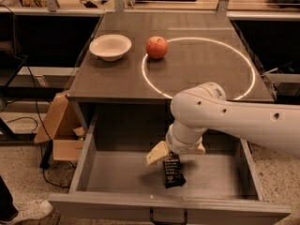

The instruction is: Pick rxbar chocolate from top drawer and place on counter

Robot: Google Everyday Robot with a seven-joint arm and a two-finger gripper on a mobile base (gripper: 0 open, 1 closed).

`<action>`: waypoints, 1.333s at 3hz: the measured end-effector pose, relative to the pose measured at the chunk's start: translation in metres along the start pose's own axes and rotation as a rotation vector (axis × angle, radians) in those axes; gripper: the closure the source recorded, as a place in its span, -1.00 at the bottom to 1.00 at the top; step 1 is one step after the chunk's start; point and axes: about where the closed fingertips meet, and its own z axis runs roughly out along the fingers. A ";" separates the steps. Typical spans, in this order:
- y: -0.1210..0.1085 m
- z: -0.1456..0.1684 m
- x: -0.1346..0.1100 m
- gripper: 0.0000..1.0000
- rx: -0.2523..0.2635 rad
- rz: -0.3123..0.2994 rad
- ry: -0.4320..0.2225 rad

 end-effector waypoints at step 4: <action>-0.016 0.026 0.015 -1.00 -0.062 0.065 0.077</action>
Offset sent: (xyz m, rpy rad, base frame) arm -0.0094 -0.0225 -0.0358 0.0428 0.1210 -0.0726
